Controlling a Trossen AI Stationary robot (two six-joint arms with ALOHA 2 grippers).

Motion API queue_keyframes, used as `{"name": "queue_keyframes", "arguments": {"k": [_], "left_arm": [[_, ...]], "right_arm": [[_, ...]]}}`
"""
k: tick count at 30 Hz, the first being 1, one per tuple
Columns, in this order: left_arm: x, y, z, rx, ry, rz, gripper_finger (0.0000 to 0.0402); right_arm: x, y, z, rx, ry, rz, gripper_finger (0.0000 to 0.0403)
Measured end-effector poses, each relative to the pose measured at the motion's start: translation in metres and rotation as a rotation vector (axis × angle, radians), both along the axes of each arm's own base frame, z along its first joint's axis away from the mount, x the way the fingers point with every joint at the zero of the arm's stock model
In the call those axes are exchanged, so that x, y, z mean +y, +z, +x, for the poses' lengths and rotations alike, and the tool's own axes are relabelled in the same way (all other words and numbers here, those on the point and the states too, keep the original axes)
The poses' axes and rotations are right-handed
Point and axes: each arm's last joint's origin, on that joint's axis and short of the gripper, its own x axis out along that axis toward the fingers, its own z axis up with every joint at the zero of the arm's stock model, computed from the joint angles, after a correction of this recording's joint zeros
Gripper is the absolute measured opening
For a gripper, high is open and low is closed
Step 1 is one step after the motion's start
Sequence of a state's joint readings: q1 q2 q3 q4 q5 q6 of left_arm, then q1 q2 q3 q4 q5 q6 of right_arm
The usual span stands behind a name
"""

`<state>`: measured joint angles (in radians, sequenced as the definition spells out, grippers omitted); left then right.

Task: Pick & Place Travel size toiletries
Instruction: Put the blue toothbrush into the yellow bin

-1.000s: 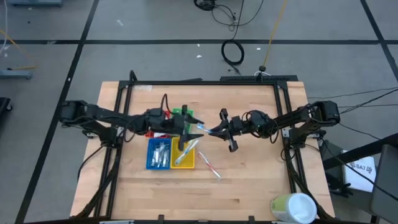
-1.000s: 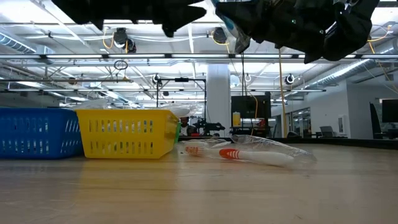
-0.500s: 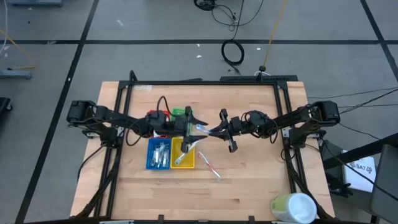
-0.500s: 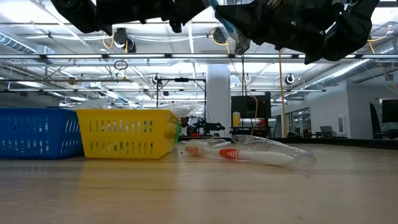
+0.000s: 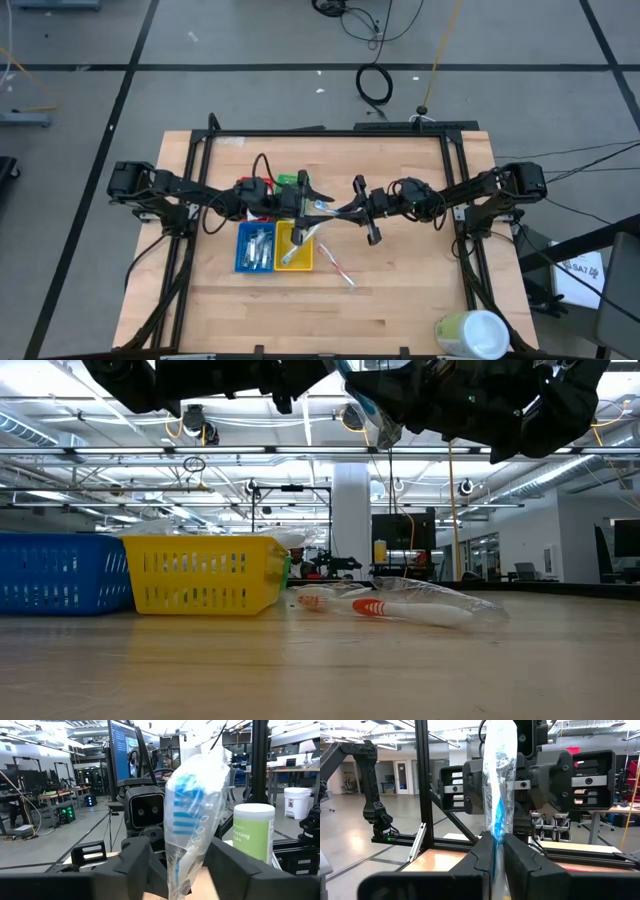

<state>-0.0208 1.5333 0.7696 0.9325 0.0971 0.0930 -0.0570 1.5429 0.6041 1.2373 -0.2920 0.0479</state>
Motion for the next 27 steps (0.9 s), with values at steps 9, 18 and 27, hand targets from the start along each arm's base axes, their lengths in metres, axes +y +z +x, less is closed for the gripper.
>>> {"name": "queue_keyframes", "arguments": {"k": [9,18,27], "left_arm": [[0.0,-0.001,0.0,0.013,0.001,0.006,0.0015],[0.003,0.016,-0.019,0.116,0.115,-0.012,0.0007],[-0.005,0.032,-0.074,0.42,0.218,-0.19,0.0004]], "right_arm": [[0.0,-0.001,0.0,0.01,-0.006,0.001,0.0015],[-0.002,-0.01,0.002,0.105,-0.061,-0.02,0.011],[-0.01,-0.018,0.002,0.185,-0.092,-0.013,0.0243]]}}
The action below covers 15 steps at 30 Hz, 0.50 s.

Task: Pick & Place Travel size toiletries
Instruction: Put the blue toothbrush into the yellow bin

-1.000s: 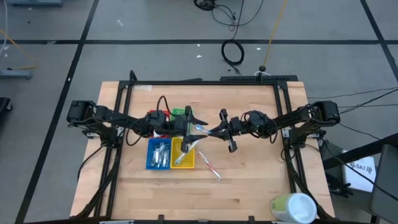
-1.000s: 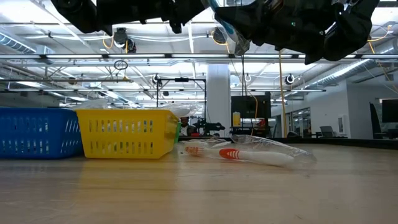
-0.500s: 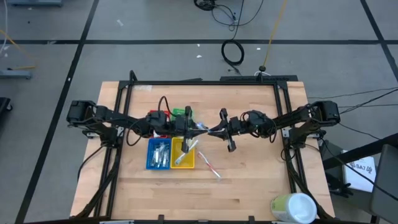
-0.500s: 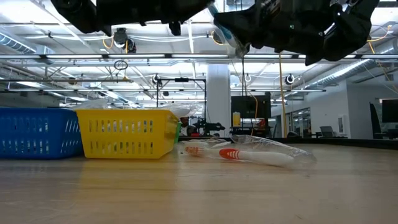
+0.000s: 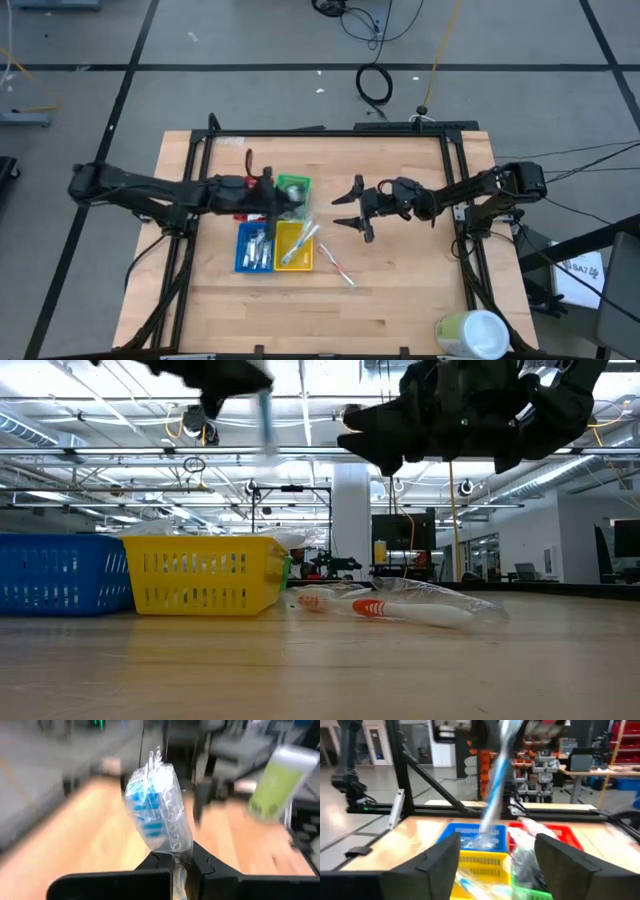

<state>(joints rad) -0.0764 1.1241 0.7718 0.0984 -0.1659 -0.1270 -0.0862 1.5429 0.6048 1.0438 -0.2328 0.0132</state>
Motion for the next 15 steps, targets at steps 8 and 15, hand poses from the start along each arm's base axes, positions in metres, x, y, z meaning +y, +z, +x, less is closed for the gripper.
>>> {"name": "queue_keyframes", "arguments": {"k": [8,15], "left_arm": [[-0.014,-0.029,-0.017,0.315,0.064,-0.264,0.0005],[-0.024,-0.062,0.006,0.453,0.031,-0.224,0.0004]], "right_arm": [[-0.004,-0.001,0.0,0.013,-0.013,0.026,0.0273],[-0.004,-0.002,0.0,0.024,-0.012,0.029,0.0264]]}}
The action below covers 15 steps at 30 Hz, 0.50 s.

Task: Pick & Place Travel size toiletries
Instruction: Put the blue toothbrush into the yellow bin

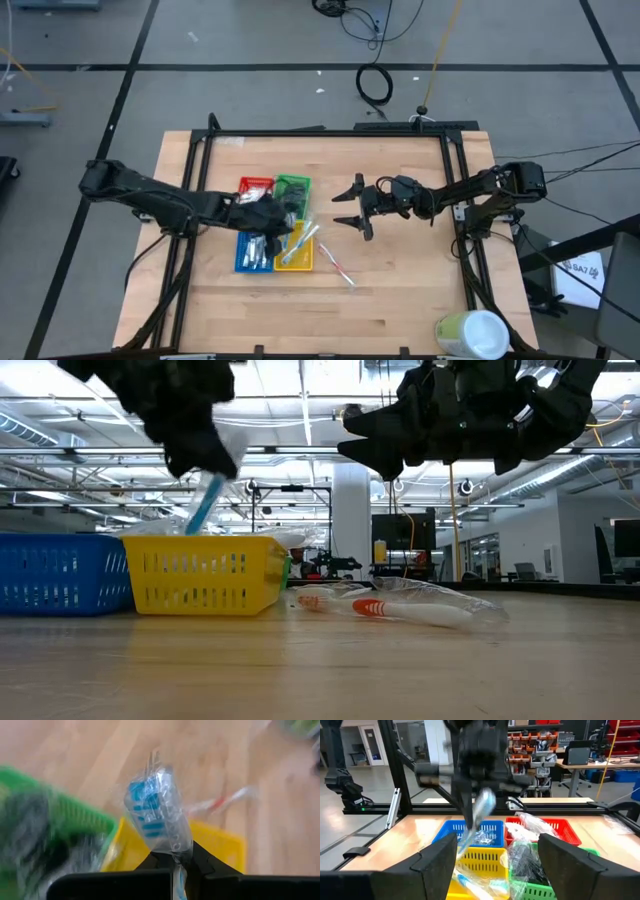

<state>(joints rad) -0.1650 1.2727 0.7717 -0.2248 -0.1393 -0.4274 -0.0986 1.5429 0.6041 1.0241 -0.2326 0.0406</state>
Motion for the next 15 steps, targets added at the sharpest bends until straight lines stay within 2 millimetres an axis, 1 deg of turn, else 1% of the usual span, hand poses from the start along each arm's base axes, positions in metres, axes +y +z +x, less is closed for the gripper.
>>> {"name": "queue_keyframes", "arguments": {"k": [2,6,9,11,15], "left_arm": [[0.0,-0.013,0.005,0.053,0.003,0.01,0.0008],[0.001,-0.026,0.014,0.091,0.011,-0.004,0.0035],[0.002,-0.031,0.016,0.11,0.0,-0.037,0.0057],[0.003,-0.029,0.019,0.084,-0.014,-0.06,0.0075],[0.005,-0.027,0.021,0.054,-0.047,-0.072,0.0125]], "right_arm": [[0.0,-0.001,0.0,0.006,0.0,0.001,0.0263],[0.0,-0.002,0.0,0.018,0.001,0.002,0.0265],[0.0,-0.002,0.0,0.022,0.002,0.002,0.0264],[0.0,-0.003,0.0,0.027,0.002,0.003,0.0265],[0.001,-0.004,0.0,0.043,0.006,0.004,0.0265]]}}
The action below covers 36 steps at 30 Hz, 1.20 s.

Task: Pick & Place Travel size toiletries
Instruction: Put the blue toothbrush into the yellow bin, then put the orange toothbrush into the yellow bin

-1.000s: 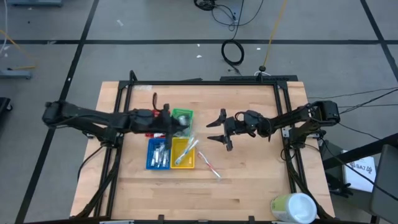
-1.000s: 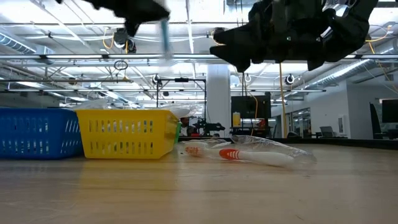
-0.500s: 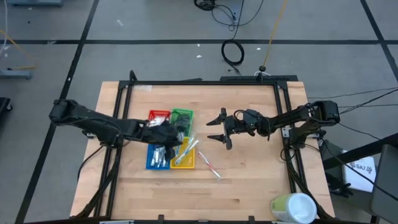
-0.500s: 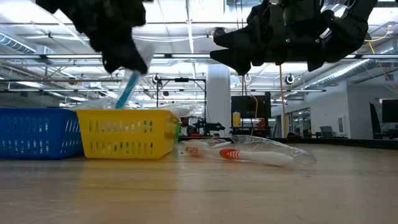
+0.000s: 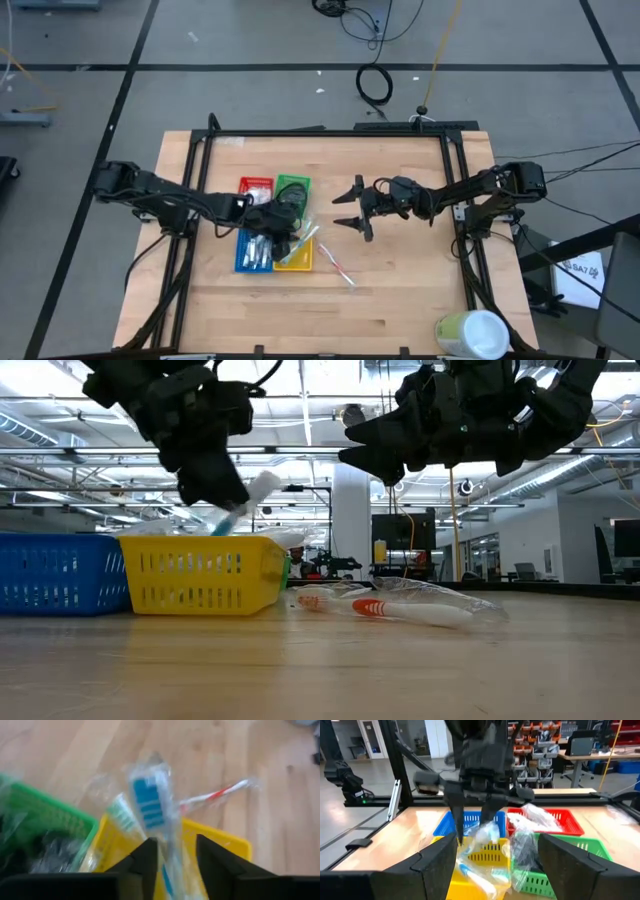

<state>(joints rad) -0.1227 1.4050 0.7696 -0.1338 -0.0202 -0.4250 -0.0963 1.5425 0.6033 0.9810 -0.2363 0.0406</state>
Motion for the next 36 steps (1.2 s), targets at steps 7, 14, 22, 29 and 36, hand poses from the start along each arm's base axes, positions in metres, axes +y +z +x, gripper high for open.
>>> {"name": "queue_keyframes", "arguments": {"k": [7,14,22,29,36], "left_arm": [[0.005,0.003,0.002,-0.034,-0.115,-0.024,0.0241],[0.019,0.03,-0.009,-0.145,-0.117,-0.058,0.0304],[0.019,0.082,-0.03,-0.455,-0.216,0.163,0.0325],[0.022,0.109,-0.04,-0.652,-0.161,0.298,0.0318],[0.023,0.113,-0.04,-0.679,-0.108,0.307,0.0319]], "right_arm": [[0.007,-0.004,0.0,0.042,0.029,0.003,0.0265],[0.029,-0.005,0.003,0.095,0.041,0.073,0.0265],[0.105,0.002,0.021,0.452,-0.12,-0.055,0.0265],[0.144,-0.024,0.034,0.657,-0.18,-0.049,0.0265],[0.152,-0.07,0.041,0.781,-0.239,0.053,0.0265]]}}
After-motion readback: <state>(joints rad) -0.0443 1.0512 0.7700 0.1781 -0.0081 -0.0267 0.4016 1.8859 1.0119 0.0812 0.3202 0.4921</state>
